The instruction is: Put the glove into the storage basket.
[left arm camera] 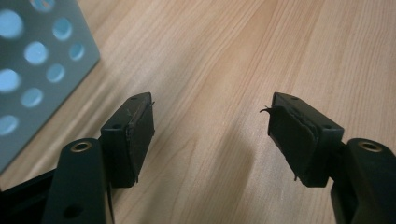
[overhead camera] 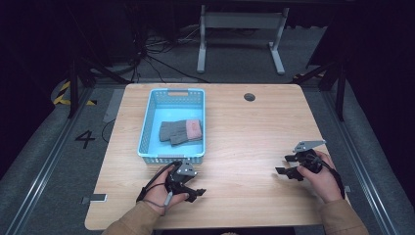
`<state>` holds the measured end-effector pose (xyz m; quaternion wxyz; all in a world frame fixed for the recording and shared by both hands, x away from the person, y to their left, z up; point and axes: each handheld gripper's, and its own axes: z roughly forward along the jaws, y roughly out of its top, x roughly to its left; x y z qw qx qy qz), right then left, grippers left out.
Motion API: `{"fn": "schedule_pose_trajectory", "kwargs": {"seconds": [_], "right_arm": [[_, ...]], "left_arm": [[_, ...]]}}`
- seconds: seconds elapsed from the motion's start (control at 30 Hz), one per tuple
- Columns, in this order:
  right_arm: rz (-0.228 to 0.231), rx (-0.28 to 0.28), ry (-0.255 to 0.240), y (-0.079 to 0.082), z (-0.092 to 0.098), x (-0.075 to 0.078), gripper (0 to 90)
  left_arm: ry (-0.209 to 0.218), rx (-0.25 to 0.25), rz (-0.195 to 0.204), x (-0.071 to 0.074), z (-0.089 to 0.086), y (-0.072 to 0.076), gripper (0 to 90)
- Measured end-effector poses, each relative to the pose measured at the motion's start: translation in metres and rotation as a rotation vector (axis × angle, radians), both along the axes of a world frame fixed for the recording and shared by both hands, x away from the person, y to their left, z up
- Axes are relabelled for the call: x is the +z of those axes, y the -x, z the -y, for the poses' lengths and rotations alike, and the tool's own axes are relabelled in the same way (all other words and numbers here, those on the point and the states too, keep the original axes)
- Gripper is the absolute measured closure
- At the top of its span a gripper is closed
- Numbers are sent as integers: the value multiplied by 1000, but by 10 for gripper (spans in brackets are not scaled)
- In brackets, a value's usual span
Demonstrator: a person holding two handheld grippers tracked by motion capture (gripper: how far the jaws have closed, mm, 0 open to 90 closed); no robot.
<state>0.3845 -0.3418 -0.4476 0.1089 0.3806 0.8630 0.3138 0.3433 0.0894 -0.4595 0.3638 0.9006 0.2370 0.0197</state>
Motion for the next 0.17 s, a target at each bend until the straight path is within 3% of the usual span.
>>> {"fn": "schedule_pose_trajectory", "kwargs": {"seconds": [0.03,0.17], "right_arm": [[3,1,1,0,0,0,310],[24,-3,2,-1,-2,-1,300]], "left_arm": [[6,12,-16,-1,0,-1,332],[-6,37,13,-2,1,-1,335]]}}
